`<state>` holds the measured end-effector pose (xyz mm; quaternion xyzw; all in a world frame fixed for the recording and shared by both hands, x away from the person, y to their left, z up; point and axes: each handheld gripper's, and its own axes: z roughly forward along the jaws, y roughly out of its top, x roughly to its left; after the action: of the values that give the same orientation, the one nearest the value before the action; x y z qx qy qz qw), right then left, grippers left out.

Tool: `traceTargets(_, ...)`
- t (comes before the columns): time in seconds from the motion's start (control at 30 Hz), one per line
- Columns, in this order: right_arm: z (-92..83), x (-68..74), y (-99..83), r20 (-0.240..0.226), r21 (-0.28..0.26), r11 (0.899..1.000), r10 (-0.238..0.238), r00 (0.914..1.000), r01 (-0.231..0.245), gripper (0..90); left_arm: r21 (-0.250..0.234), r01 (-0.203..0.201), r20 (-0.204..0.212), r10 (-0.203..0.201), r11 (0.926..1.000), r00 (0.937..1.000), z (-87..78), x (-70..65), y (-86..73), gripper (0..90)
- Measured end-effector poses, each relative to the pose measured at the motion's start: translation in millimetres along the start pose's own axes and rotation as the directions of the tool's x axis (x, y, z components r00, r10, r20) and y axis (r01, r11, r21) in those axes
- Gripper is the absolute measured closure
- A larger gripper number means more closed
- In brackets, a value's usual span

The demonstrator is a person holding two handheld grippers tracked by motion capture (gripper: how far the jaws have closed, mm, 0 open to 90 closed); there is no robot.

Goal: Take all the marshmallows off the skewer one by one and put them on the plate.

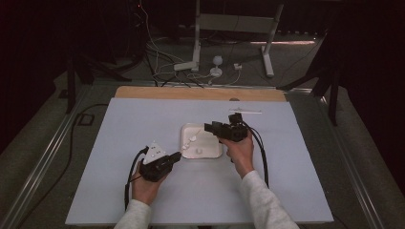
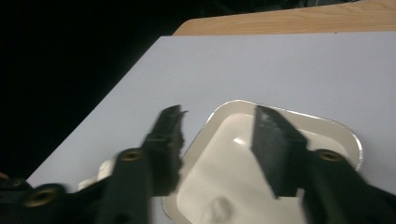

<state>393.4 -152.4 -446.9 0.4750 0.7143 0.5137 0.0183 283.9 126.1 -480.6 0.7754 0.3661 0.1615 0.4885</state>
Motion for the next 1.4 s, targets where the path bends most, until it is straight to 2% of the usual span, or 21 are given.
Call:
traceTargets(0.13, -2.2, 6.9, -1.7, -0.025, 0.013, 1.000, -0.020, 0.9995, 0.020, 38.2, -0.005, 0.005, -0.008, -0.005, 1.0000, 1.0000, -1.3, 1.1, 0.2, 89.7)
traceTargets(0.2, -4.2, 9.6, -2.0, -0.036, 0.013, 1.000, -0.027, 0.9990, 0.028, 36.8, -0.006, 0.006, -0.010, -0.006, 1.0000, 0.9999, -1.5, 1.4, 0.2, 89.7)
traceTargets(0.27, -5.1, 11.0, -2.1, -0.038, 0.013, 0.999, -0.029, 0.9989, 0.030, 34.8, -0.008, 0.007, -0.013, -0.007, 0.9999, 0.9999, -1.8, 1.5, 0.3, 89.6)
traceTargets(0.3, -6.5, 13.3, -2.6, -0.038, 0.016, 0.999, -0.031, 0.9988, 0.032, 29.7, -0.010, 0.010, -0.014, -0.010, 0.9999, 0.9999, -1.9, 1.5, 0.3, 89.6)
traceTargets(0.33, -6.5, 13.3, -2.6, -0.038, 0.016, 0.999, -0.031, 0.9988, 0.032, 29.7, -0.012, 0.012, -0.014, -0.012, 0.9999, 0.9998, -1.9, 1.6, 0.3, 89.6)
traceTargets(0.37, -7.4, 15.4, -3.3, -0.038, 0.023, 0.999, -0.035, 0.9986, 0.036, 24.7, -0.014, 0.013, -0.016, -0.013, 0.9998, 0.9998, -2.1, 1.5, 0.3, 89.6)
traceTargets(0.4, -7.4, 15.4, -3.3, -0.038, 0.023, 0.999, -0.035, 0.9986, 0.036, 24.7, -0.016, 0.013, -0.018, -0.013, 0.9998, 0.9997, -2.4, 1.5, 0.4, 89.6)
traceTargets(0.43, -7.9, 17.3, -4.3, -0.041, 0.026, 0.999, -0.035, 0.9985, 0.036, 20.8, -0.019, 0.014, -0.022, -0.014, 0.9997, 0.9997, -2.7, 1.4, 0.5, 89.5)
traceTargets(0.53, -7.8, 19.6, -6.0, -0.049, 0.029, 0.999, -0.032, 0.9983, 0.034, 17.7, -0.028, 0.017, -0.023, -0.018, 0.9995, 0.9996, -3.4, 1.3, 0.7, 89.5)
traceTargets(0.7, -5.1, 22.5, -8.8, -0.060, 0.040, 0.998, -0.041, 0.9973, 0.044, 18.4, -0.039, 0.022, -0.023, -0.023, 0.9990, 0.9995, -4.5, 1.2, 1.3, 89.5)
traceTargets(0.8, -4.2, 25.8, -10.8, -0.080, 0.035, 0.998, -0.051, 0.9955, 0.054, 21.9, -0.041, 0.026, -0.024, -0.027, 0.9988, 0.9994, -5.1, 1.4, 1.5, 89.5)
traceTargets(0.93, -4.7, 28.2, -11.3, -0.084, 0.027, 0.998, -0.060, 0.9947, 0.063, 23.2, -0.047, 0.028, -0.020, -0.029, 0.9985, 0.9994, -5.7, 1.0, 2.1, 89.5)
traceTargets(1.2, -3.5, 30.7, -13.3, -0.096, 0.047, 0.997, -0.048, 0.9942, 0.053, 18.2, -0.056, 0.029, -0.017, -0.030, 0.9980, 0.9994, -6.0, -0.7, 3.0, 89.5)
traceTargets(1.4, -0.5, 32.3, -16.3, -0.136, 0.058, 0.997, -0.038, 0.9900, 0.047, 23.4, -0.064, 0.029, -0.011, -0.030, 0.9975, 0.9995, -6.1, -1.7, 3.8, 89.5)
